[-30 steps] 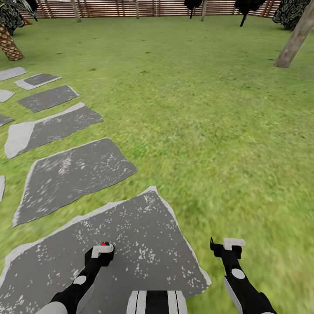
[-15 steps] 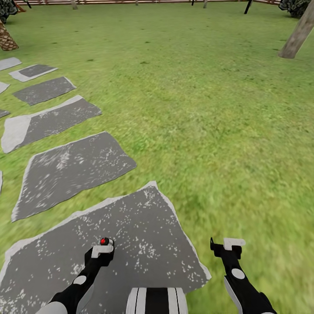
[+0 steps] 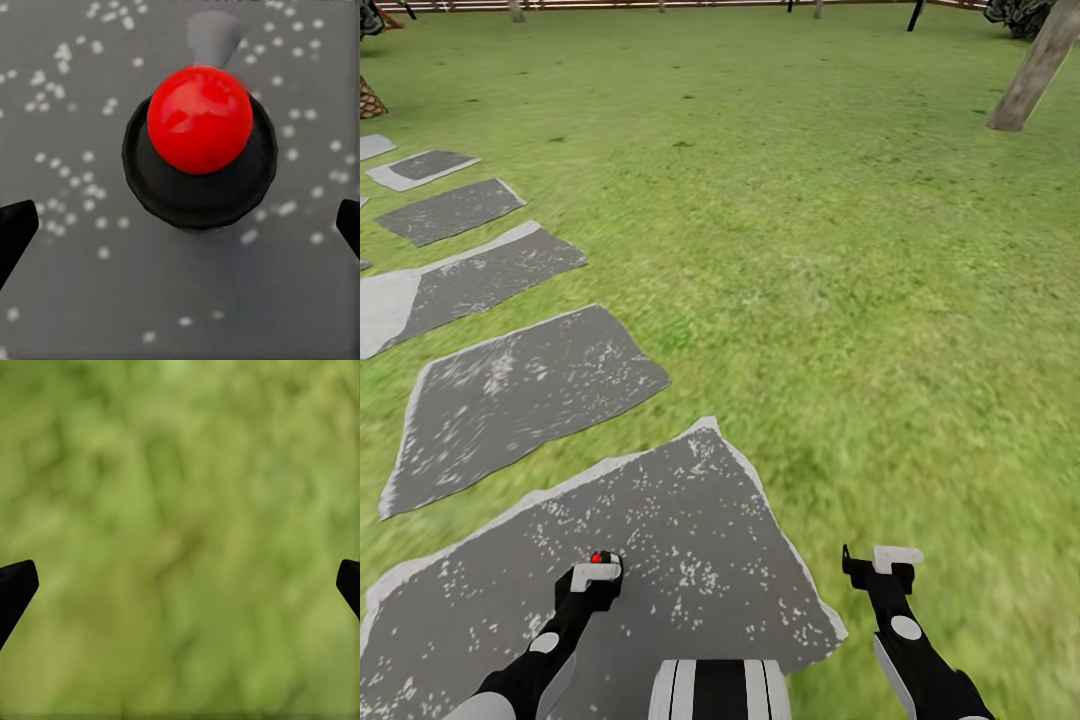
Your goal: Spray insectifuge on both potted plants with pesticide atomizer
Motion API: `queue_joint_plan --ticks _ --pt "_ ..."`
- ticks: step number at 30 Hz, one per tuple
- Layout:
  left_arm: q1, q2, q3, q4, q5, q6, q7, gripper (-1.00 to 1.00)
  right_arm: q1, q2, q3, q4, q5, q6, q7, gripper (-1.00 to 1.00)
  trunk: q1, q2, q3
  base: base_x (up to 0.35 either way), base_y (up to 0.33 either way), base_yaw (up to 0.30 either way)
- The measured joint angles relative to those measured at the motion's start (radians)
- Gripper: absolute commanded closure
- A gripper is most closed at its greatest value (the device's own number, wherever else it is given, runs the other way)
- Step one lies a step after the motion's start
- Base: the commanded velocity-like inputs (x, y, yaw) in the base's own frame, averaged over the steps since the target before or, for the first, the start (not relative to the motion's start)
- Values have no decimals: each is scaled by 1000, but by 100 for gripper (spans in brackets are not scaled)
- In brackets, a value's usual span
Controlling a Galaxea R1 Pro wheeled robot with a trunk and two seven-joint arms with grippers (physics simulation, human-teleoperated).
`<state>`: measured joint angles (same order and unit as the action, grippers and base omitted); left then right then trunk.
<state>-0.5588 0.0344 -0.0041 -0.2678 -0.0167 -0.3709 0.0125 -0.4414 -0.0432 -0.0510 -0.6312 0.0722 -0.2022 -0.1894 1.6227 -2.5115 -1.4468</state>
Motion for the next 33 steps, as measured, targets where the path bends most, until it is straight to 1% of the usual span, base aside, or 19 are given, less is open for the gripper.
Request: queue_joint_plan --ticks 4,16,22,33 --pt "0 0 0 0 0 0 0 -100 0 0 0 0 0 0 0 -100 0 0 0 0 0 -98" --pt "1 1 0 -1 0 -3 0 -100 0 0 0 1 0 0 -1 -100 0 0 0 0 0 -4" --pt "27 2 1 -16 0 -3 0 -100 0 0 0 0 0 0 0 -100 0 0 0 0 0 0" --pt "28 4 5 -22 0 -3 0 -100 0 1 1 12 0 0 0 -100 0 0 0 0 0 0"
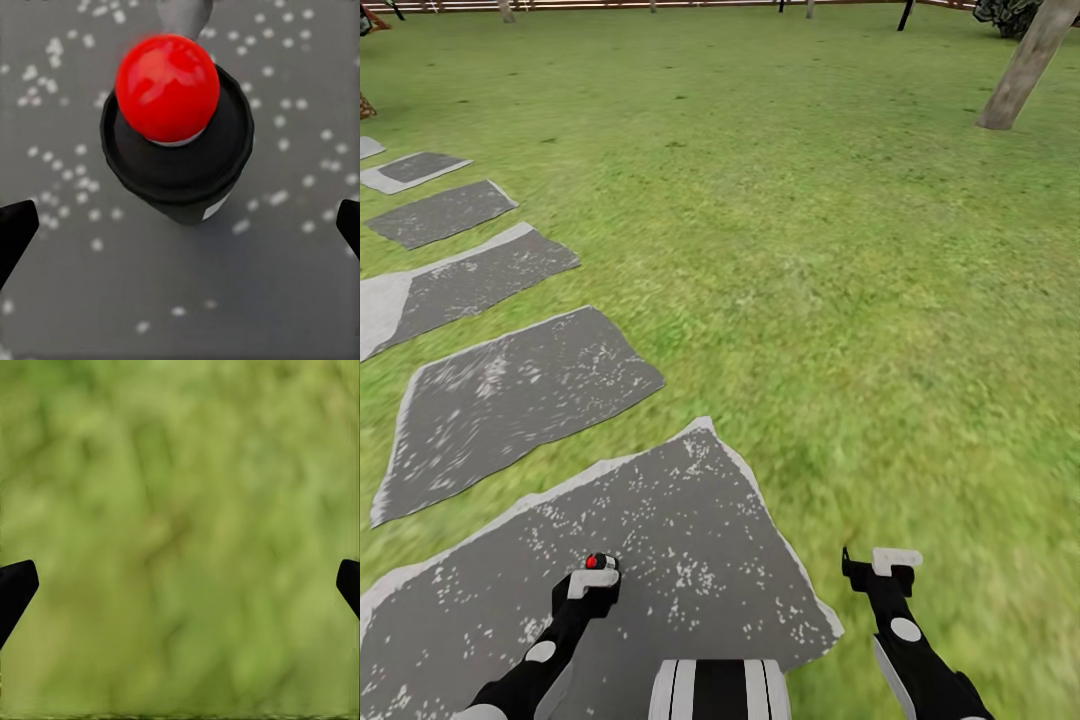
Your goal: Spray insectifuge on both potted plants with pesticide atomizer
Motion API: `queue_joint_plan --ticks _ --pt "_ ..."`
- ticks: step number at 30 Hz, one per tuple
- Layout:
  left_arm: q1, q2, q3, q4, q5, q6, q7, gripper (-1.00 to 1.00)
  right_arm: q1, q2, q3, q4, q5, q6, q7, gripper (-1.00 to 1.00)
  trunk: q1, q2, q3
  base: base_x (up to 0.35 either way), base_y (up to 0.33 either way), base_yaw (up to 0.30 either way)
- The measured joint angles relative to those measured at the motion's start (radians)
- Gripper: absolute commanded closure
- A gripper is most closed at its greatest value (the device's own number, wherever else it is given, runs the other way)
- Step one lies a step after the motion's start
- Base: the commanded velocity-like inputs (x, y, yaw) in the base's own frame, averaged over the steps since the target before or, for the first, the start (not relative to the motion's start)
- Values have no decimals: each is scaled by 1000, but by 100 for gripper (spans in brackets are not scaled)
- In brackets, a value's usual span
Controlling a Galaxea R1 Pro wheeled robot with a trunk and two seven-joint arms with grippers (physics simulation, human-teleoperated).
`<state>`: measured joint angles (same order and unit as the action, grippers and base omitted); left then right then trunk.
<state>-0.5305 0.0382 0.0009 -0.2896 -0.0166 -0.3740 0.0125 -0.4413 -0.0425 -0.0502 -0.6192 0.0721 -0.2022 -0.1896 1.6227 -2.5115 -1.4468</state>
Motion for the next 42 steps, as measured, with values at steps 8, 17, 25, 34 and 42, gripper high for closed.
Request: queue_joint_plan --ticks 8,17,25,34,42 --pt "0 0 -5 -38 0 1 0 -100 0 1 1 30 -1 -1 0 -100 0 0 2 0 0 0" --pt "0 0 -5 -35 0 2 0 -100 0 1 1 31 -1 -1 0 -100 0 0 3 0 0 0" --pt "0 0 -4 -40 0 3 0 100 0 1 1 31 -1 -1 0 -100 0 0 3 0 0 0" --pt "0 1 0 -41 2 4 0 100 0 1 1 31 -1 -1 0 -100 0 0 3 0 0 0" --pt "0 1 -3 -42 1 3 0 100 0 1 1 31 -1 -1 0 -100 0 0 3 0 0 0"
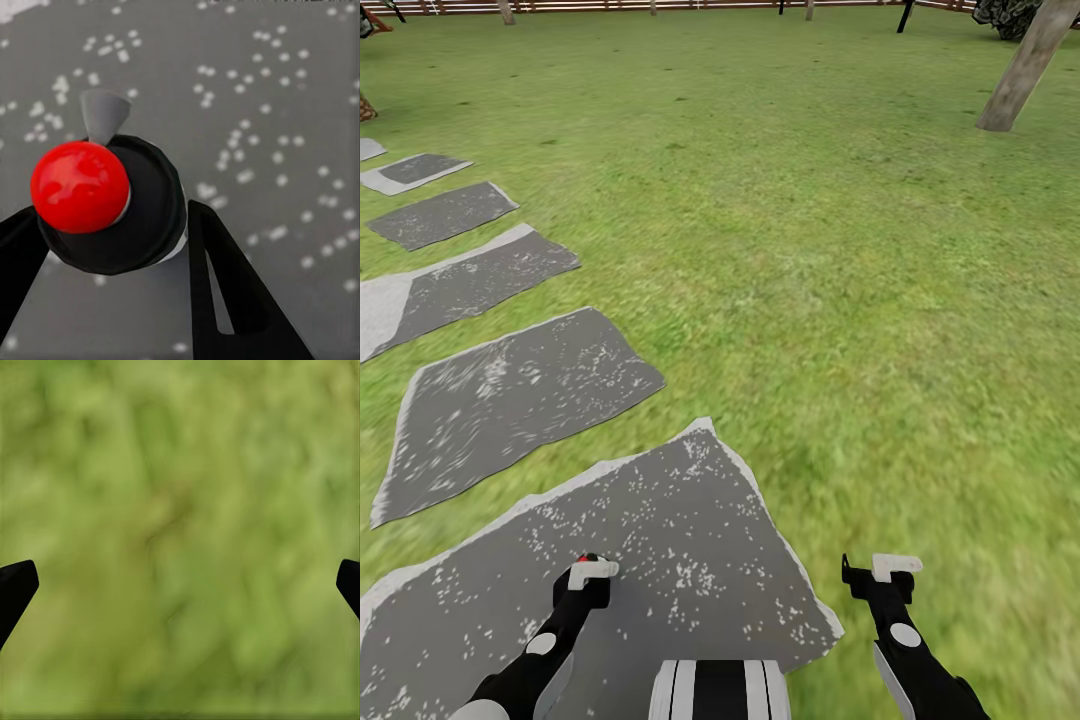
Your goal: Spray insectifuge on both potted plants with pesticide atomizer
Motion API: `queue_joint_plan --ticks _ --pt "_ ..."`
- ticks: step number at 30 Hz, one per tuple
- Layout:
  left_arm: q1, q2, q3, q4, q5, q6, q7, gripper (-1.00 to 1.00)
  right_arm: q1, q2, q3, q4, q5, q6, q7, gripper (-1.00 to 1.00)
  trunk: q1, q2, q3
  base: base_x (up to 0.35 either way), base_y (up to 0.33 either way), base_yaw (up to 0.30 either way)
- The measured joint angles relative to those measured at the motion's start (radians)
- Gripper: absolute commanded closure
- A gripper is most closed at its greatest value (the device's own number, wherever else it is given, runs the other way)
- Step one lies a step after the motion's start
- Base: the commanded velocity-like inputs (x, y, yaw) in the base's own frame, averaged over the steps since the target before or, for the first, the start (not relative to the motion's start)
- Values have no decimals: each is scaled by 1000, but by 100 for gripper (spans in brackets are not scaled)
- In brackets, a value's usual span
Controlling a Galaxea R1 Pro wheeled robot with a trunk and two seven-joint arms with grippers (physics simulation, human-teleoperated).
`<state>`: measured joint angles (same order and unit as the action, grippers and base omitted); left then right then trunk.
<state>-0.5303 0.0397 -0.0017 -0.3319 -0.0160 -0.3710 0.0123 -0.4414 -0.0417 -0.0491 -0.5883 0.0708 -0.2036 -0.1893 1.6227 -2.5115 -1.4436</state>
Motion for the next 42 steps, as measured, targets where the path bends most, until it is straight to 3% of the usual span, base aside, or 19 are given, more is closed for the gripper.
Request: queue_joint_plan --ticks 11,12,13,22,28,32,33,34,36,42 --pt "0 -1 0 -3 0 0 1 100 0 0 0 -2 -1 0 0 -100 0 0 0 0 0 0" --pt "18 -2 -2 -95 -1 13 -3 100 0 1 0 -7 -1 0 0 -100 0 0 0 0 0 0" --pt "28 -2 -2 -128 -1 16 -4 100 0 1 0 -8 -1 0 0 -100 0 0 0 0 0 0" --pt "41 -3 -2 -154 -1 25 -6 100 0 2 1 -12 -1 0 0 -100 0 0 0 0 0 0" --pt "41 -3 2 -160 -1 105 -8 100 0 4 1 -12 -1 0 0 -100 -3 1 23 0 0 0" --pt "40 -5 -3 -169 -1 179 -10 100 0 30 0 -14 4 -16 -3 -100 -5 2 39 0 0 -37" --pt "39 -5 -4 -171 -1 194 -11 100 0 28 0 -36 5 -19 -4 -100 -5 3 42 0 0 -86" --pt "38 -6 -1 -195 -1 231 -11 100 0 24 -2 -134 5 -17 -4 -100 -6 3 48 0 0 -87" --pt "39 -5 0 -222 0 268 -10 100 1 22 -3 -150 4 -15 -4 -100 -6 3 58 0 0 -87" --pt "42 -11 0 -238 1 271 -10 100 2 18 -3 -125 6 -16 -2 -100 -9 5 91 0 0 -87"
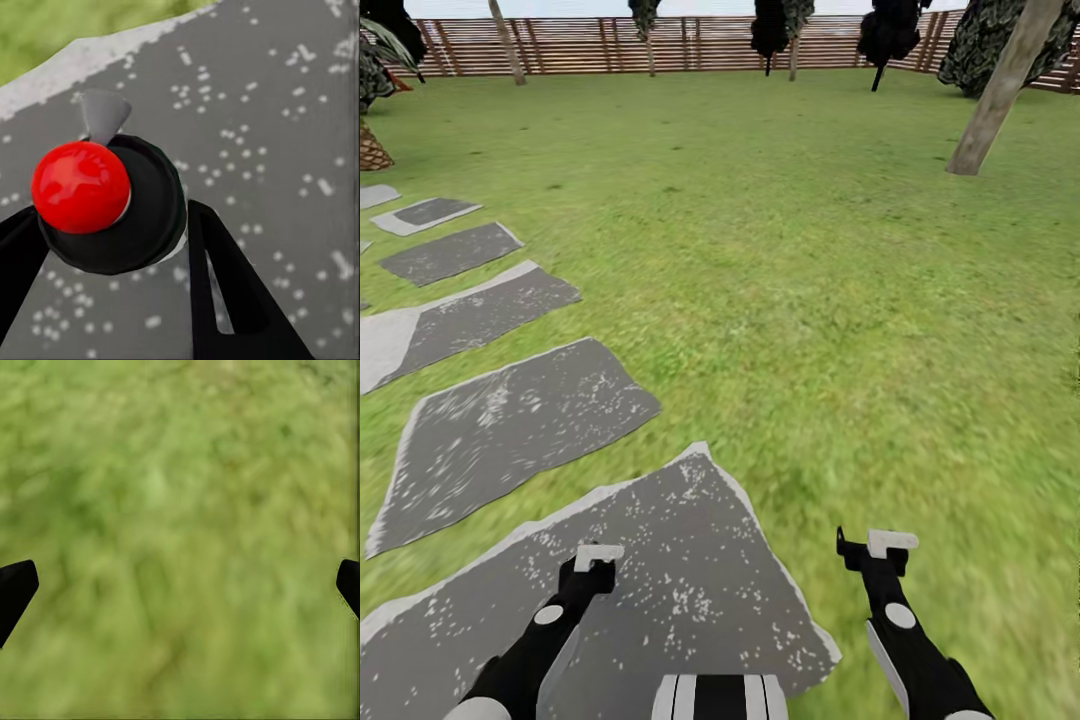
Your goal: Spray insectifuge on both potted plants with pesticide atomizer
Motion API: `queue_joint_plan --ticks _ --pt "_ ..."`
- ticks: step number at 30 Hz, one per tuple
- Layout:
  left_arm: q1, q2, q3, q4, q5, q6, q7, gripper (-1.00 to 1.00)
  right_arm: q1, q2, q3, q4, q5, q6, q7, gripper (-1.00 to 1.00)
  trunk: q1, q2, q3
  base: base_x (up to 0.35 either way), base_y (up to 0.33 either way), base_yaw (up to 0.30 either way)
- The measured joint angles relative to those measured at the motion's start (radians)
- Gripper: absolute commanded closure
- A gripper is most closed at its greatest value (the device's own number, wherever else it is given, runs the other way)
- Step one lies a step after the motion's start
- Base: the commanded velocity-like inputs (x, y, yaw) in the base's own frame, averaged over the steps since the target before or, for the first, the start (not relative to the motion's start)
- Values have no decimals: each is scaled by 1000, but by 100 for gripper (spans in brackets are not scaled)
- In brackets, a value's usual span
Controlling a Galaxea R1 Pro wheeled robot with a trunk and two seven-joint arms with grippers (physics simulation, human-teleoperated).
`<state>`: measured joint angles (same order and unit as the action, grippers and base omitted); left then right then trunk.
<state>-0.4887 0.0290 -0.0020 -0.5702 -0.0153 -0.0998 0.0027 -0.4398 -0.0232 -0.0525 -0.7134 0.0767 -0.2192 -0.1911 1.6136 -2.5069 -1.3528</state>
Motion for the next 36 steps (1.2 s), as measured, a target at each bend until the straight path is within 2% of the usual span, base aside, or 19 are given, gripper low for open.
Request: queue_joint_plan --ticks 10,30,36 --pt "1 -25 -1 1 0 0 1 100 0 0 3 63 0 0 1 -100 -5 2 54 0 0 -79" --pt "1 -28 -2 -3 0 0 1 100 0 0 3 87 -2 0 1 -100 -13 7 161 0 0 -22" --pt "1 -28 -2 -3 0 0 1 100 0 0 3 87 -2 0 1 -100 -36 49 187 0 0 0"
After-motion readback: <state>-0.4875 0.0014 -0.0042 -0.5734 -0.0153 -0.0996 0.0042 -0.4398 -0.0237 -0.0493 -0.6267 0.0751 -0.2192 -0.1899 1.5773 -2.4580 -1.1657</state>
